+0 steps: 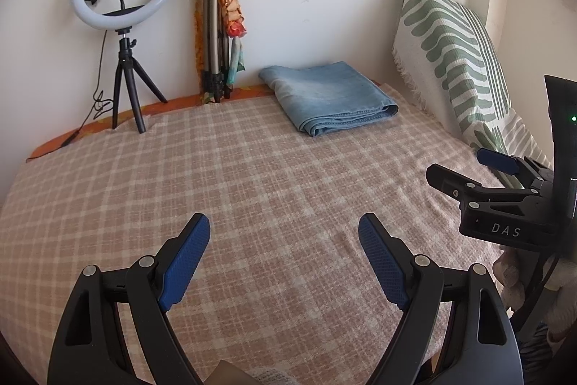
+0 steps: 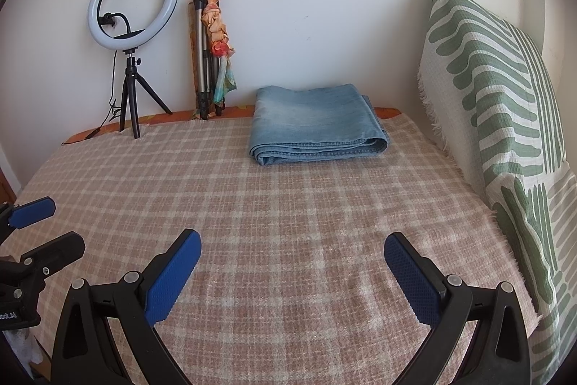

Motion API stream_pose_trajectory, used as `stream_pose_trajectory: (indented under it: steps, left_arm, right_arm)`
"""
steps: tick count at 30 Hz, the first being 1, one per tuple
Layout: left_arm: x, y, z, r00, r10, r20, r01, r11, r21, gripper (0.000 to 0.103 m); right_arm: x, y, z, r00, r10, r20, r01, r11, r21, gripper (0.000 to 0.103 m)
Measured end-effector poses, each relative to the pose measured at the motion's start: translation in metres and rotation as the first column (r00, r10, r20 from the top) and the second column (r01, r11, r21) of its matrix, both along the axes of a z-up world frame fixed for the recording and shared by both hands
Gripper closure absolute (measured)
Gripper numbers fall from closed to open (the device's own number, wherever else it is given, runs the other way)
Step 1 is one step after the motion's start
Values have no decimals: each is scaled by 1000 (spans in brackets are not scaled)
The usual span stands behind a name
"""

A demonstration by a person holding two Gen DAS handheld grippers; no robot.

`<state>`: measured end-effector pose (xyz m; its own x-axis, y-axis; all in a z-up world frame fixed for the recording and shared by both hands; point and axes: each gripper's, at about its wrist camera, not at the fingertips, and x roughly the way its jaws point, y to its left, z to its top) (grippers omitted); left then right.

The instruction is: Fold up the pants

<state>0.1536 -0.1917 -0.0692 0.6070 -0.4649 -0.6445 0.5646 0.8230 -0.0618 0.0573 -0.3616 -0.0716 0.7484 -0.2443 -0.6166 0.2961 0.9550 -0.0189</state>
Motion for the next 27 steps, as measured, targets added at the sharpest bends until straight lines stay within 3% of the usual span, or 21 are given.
stream_pose_trajectory:
  steps: [10,27]
  left_arm:
    - [-6,1,2,998,10,59,-11,1000,7,18]
    - [-10,0,5,996,4,87,-4,1000,5,18]
  right_arm:
    - [3,-1,0,1000,12,-5,-12,1000,-1,0]
    - [4,0,-1,1000,17,-7,-17,1000,-4,0]
